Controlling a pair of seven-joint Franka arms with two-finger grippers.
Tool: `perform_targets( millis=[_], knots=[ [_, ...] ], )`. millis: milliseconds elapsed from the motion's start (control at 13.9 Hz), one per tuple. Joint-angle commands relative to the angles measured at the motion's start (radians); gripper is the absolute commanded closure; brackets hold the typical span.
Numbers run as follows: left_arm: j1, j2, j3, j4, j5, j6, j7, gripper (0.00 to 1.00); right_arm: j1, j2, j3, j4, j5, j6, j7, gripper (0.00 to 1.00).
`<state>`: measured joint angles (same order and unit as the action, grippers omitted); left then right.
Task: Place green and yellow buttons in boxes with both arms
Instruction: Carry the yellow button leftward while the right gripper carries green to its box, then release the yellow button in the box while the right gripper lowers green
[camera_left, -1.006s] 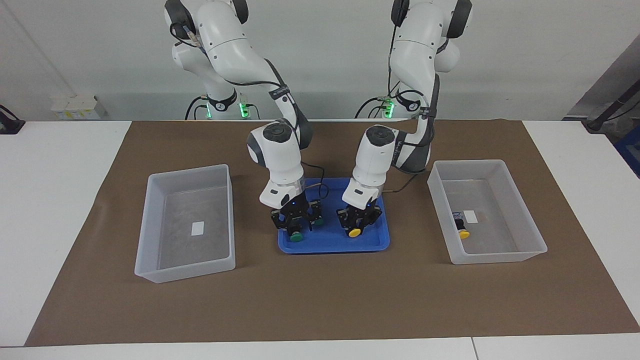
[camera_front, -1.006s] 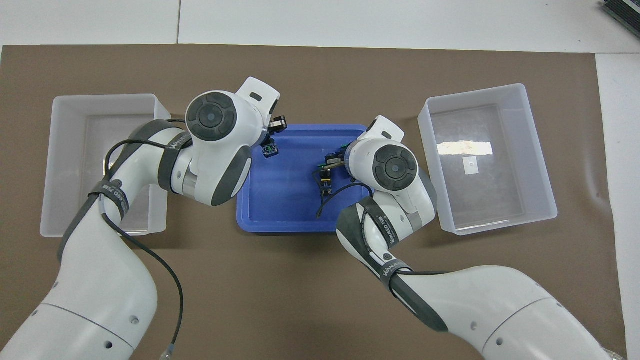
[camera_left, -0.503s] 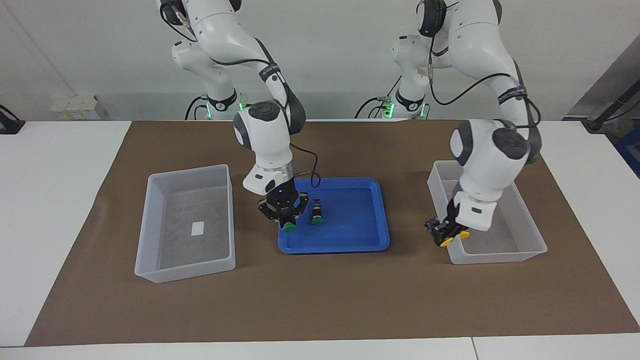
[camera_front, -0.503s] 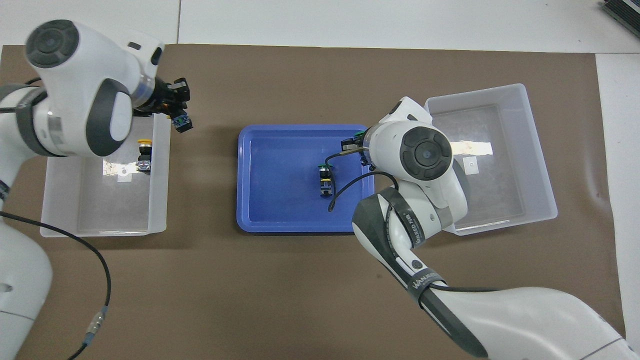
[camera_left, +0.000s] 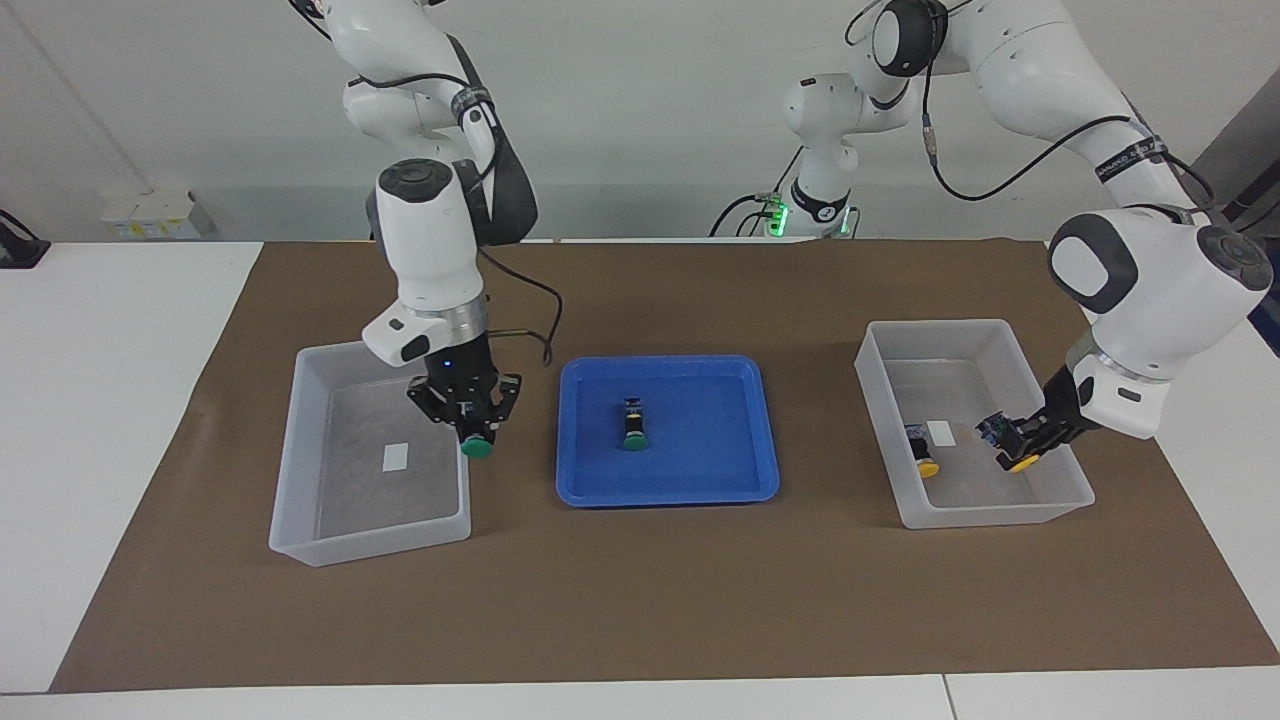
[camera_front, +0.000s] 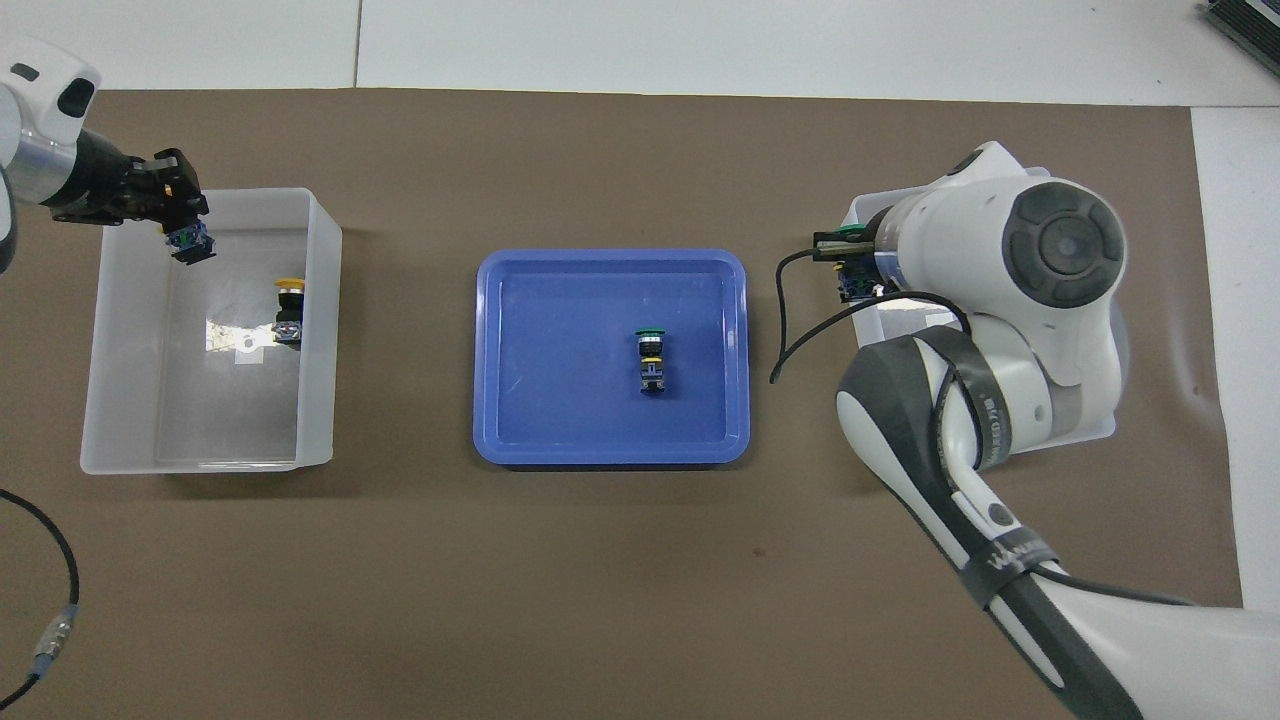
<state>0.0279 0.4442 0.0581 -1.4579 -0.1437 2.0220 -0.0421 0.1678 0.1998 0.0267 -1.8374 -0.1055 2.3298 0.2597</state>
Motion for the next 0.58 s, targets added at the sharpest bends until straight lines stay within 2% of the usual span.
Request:
perform_targets(
  millis=[0,216,503],
  knots=[
    [-0.009,-0.058,0.005,-0.154,0.053,0.108,0.054,1.0,-0.074,-0.026,0.015,-0.043,0.004,0.006,-0.121,1.0],
    [0.004,-0.05,0.005,-0.208,0.108,0.167,0.083,1.0,-0.122,0.007,0.015,-0.065,0.004,0.026,-0.154,1.0],
    [0.021,-0.056,0.005,-0.32,0.108,0.277,0.126,1.0,-0.171,0.101,0.015,-0.066,0.004,0.149,-0.206,1.0]
  ],
)
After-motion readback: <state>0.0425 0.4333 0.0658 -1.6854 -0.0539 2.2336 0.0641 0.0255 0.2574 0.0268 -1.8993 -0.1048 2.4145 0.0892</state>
